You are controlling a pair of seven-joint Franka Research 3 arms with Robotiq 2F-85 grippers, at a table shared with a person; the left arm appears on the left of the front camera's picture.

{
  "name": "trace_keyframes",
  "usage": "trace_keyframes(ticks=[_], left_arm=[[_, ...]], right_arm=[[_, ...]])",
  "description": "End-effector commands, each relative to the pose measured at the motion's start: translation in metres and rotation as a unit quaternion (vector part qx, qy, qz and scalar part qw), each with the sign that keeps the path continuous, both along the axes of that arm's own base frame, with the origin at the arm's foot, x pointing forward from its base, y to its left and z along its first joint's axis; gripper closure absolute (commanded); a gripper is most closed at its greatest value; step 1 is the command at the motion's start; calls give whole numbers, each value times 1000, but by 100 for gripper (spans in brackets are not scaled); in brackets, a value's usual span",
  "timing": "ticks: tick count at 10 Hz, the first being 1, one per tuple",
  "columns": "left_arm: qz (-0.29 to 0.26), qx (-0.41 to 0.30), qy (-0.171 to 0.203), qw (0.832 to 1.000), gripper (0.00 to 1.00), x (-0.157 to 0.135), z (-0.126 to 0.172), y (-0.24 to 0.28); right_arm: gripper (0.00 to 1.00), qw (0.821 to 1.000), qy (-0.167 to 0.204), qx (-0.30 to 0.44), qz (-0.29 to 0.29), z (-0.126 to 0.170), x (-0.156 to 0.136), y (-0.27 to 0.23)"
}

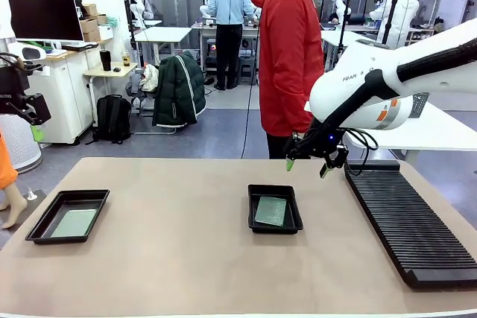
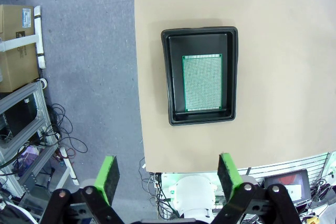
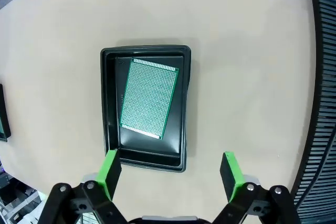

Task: Inspect and transfer BCBs to ESD trays.
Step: Pick up the Blank PCB from the PCB Rack and place it in the right ESD tray, then pick up the ESD tray and place it on the left side of the table.

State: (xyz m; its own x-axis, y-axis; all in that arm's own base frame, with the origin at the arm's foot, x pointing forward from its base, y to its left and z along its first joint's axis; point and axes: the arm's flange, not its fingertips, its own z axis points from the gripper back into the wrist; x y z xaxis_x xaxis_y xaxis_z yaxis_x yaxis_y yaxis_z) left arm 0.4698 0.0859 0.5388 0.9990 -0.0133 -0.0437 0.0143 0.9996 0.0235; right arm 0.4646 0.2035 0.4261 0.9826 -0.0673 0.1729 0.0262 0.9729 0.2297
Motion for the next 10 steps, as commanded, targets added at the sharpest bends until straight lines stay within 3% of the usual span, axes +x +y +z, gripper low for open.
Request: trace_keyframes(ticks=[1, 10], left_arm=[[1, 0, -1, 1000, 0, 0, -1, 1], [1, 0, -1, 1000, 0, 0, -1, 1]], right_arm=[[0, 1000, 1, 2, 1, 0, -1, 1], [0, 1000, 1, 2, 1, 0, -1, 1]])
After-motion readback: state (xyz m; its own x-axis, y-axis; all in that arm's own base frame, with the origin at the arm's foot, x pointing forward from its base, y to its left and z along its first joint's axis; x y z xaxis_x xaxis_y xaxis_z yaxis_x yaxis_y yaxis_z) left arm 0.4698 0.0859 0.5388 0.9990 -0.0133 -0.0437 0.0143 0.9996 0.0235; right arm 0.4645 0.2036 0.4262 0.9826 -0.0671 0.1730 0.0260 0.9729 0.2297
